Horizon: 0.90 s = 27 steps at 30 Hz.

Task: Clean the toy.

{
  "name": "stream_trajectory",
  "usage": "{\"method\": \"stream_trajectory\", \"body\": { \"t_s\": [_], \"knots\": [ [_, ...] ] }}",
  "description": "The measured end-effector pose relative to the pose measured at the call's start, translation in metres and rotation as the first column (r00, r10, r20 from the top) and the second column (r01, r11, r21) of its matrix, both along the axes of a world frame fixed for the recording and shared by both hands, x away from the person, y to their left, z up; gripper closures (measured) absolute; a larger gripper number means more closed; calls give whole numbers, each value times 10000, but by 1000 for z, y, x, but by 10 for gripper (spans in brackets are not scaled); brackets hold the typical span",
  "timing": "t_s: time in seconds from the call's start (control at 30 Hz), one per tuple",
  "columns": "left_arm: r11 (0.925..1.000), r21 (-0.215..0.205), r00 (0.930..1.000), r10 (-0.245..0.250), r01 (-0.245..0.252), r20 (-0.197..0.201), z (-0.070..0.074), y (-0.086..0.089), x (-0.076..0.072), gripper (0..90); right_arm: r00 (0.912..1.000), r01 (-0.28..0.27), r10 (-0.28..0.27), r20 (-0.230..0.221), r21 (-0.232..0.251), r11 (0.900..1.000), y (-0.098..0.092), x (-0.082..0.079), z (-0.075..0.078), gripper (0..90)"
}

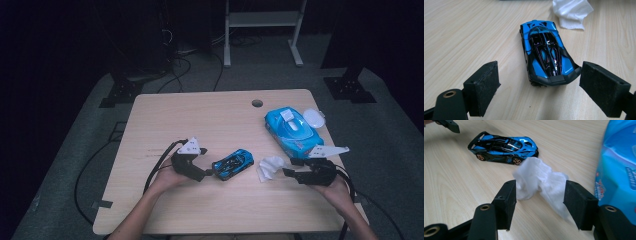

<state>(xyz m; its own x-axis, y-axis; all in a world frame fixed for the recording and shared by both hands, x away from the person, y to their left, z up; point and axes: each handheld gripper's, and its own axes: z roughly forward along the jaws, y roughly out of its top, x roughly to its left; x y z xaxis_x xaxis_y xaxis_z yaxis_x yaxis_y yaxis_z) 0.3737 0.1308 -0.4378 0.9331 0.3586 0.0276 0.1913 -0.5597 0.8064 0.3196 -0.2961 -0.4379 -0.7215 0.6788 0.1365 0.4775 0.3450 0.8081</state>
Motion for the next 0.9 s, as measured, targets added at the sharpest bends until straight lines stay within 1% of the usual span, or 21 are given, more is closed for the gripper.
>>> {"method": "stream_trajectory", "body": {
  "t_s": [0.2,0.27,0.37,0.53,0.63,0.9],
  "knots": [
    [9999,19,9999,108,-108,-14,2,5,-1,146,9997,236,-236,20,175,9996,-9,-4,1,424],
    [9999,47,9999,125,-125,-17,2,6,-1,146,9996,257,-259,132,153,9996,-9,-5,1,426],
    [9998,63,9998,168,-168,-42,1,8,-1,143,9997,147,-151,180,195,9997,-4,-5,2,426],
    [9998,50,9998,179,-179,-27,3,10,-2,140,9998,-91,91,180,-25,10000,2,-4,1,425],
    [9996,-22,9996,278,-278,-10,3,14,-2,140,9999,-24,24,124,22,10000,-1,-6,-2,423],
    [9991,27,9991,415,-415,-15,2,23,-6,140,9997,147,-150,188,155,9998,-9,-11,-4,423]
  ]
}}
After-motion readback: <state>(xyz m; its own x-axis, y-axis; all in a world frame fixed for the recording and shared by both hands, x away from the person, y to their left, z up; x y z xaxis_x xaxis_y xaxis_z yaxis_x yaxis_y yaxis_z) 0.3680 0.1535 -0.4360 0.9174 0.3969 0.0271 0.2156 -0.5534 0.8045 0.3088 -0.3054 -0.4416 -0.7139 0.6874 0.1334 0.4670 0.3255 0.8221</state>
